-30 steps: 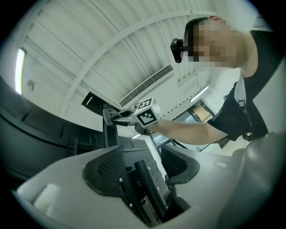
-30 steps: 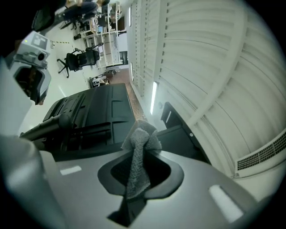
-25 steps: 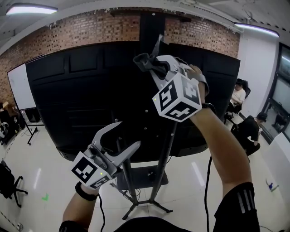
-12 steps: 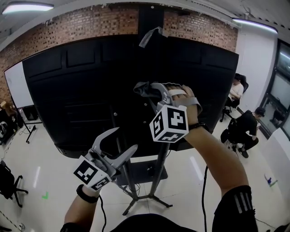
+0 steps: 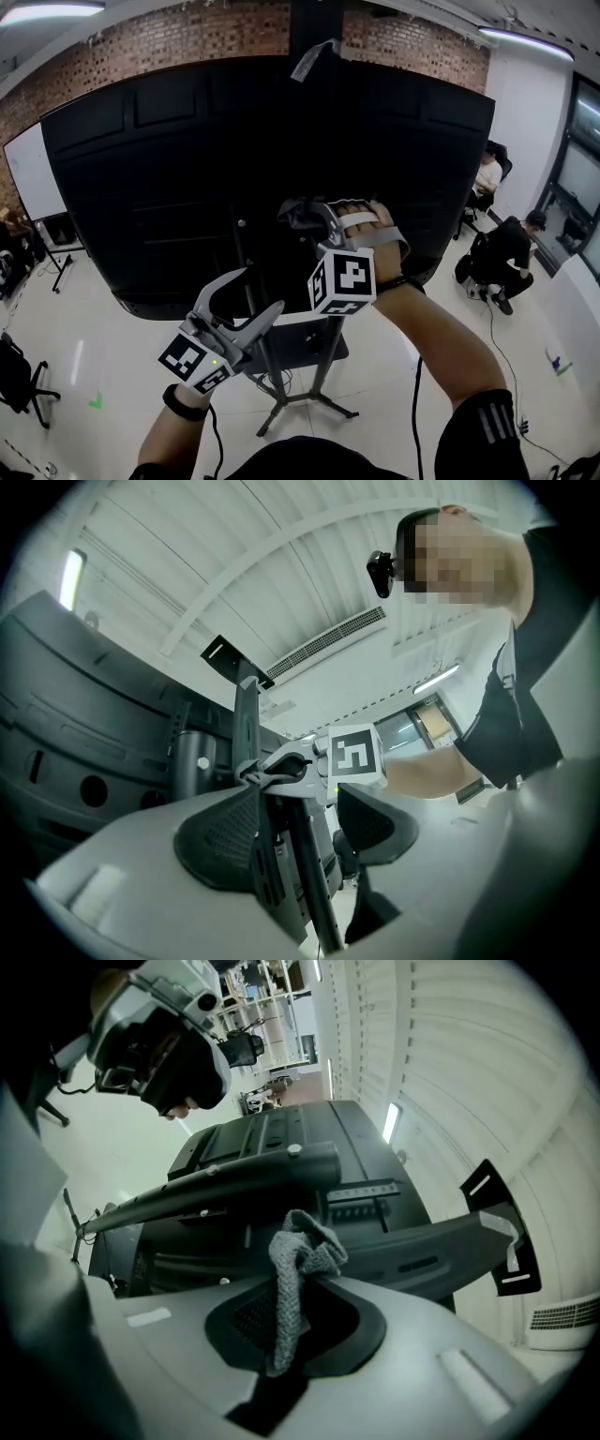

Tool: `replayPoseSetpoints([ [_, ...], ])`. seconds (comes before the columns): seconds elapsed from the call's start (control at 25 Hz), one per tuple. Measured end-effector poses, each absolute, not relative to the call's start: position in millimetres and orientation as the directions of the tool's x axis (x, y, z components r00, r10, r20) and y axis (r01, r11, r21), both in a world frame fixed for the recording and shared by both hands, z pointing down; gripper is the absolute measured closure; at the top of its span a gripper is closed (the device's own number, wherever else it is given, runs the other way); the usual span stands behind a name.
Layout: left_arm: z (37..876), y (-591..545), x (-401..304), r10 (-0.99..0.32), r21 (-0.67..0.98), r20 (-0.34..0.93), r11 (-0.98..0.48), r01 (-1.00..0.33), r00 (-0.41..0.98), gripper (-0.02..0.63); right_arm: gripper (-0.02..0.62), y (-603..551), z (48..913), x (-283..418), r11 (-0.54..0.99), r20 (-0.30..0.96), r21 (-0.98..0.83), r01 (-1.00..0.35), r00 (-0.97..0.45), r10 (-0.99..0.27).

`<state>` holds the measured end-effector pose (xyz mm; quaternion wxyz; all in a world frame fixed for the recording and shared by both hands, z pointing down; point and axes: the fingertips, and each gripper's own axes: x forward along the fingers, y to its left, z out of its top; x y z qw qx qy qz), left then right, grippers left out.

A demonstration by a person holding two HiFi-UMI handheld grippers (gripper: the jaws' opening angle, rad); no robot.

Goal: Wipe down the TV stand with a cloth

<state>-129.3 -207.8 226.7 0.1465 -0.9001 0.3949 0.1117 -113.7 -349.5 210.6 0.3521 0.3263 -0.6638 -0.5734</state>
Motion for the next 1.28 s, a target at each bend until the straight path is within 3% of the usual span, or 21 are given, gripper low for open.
replayPoseSetpoints([
  [0.72,275,-207,-140,-0.713,-0.082,-0.249,-0.658,-0.748,0.655,0.322,0.557,-351,361,-116,0.336,0.284,0.942,-0.015,-0.499,-0.819],
  [1.28,298,-211,-145,-0.736,-0.034,-0.223,-0.65,-0.76,0.639,0.322,0.557,-348,416,-117,0.455,0.384,0.89,-0.021,-0.501,-0.775],
])
